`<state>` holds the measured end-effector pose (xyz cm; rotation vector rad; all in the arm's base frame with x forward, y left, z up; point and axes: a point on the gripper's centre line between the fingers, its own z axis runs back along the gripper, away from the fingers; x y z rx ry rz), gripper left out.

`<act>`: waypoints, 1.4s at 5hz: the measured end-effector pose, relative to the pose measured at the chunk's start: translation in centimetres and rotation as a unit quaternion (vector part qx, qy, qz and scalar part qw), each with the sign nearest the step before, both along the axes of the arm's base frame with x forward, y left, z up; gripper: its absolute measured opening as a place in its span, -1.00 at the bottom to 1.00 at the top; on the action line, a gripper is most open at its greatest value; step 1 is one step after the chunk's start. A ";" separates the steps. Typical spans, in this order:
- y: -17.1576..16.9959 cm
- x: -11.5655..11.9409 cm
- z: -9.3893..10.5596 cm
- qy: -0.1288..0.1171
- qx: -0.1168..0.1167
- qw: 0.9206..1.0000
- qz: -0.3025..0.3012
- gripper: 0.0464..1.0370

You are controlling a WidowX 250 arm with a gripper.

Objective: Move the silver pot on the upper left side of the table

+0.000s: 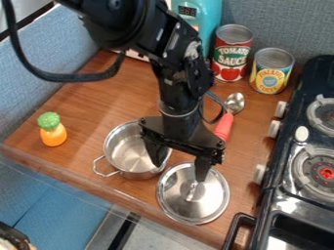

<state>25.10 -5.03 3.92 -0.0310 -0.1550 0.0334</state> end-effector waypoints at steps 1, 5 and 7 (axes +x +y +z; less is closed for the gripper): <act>0.1 -0.2 -0.8 0.014 0.004 1.000 -0.002 0.93; 2.4 3.5 -3.6 0.027 0.033 0.999 -0.016 0.93; 4.6 3.2 -6.1 0.061 0.048 0.997 0.003 0.24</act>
